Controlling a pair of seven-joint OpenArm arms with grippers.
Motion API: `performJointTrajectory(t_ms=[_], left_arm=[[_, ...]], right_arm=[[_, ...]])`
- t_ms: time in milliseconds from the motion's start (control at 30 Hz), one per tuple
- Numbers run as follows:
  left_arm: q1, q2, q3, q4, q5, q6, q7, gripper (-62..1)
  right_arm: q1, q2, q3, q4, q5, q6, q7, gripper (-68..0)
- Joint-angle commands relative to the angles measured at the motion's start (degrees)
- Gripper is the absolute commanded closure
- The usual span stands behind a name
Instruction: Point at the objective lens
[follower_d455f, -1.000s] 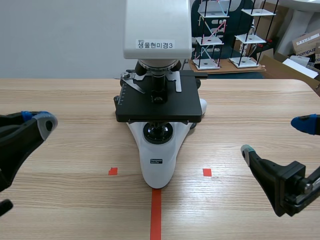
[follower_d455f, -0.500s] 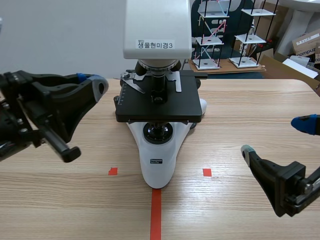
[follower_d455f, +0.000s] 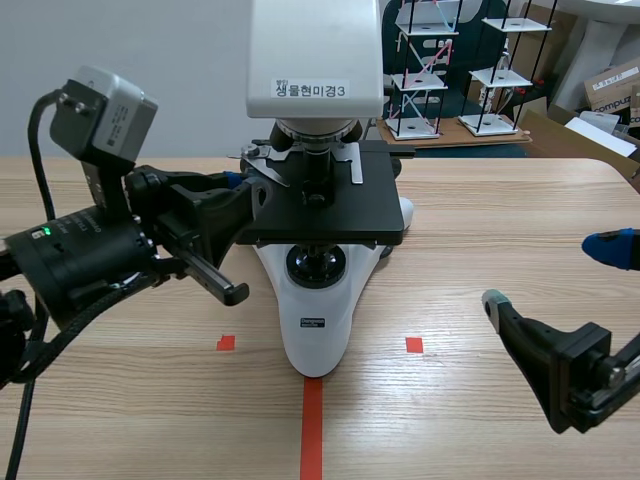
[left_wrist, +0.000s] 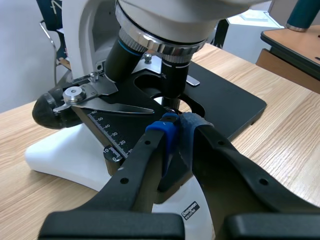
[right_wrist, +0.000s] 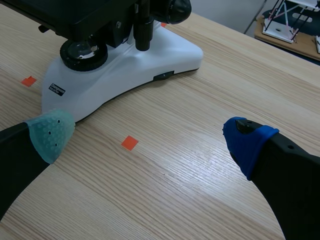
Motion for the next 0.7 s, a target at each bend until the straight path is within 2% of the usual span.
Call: performJointTrajectory(t_ms=[0,667], left_arm=[[-0.4,0.4,-0.1,1.1,-0.5,-0.1,-0.7,-1.5],[-1.5,0.4,0.7,1.1,-0.6,-0.1,-0.5,-1.5]], right_arm=[[0.0,0.1,0.7,0.6,0.2,0.0,0.8,-66.9],[0.0,0.1,0.7,0.6,0.2,0.0,0.8,-66.9]])
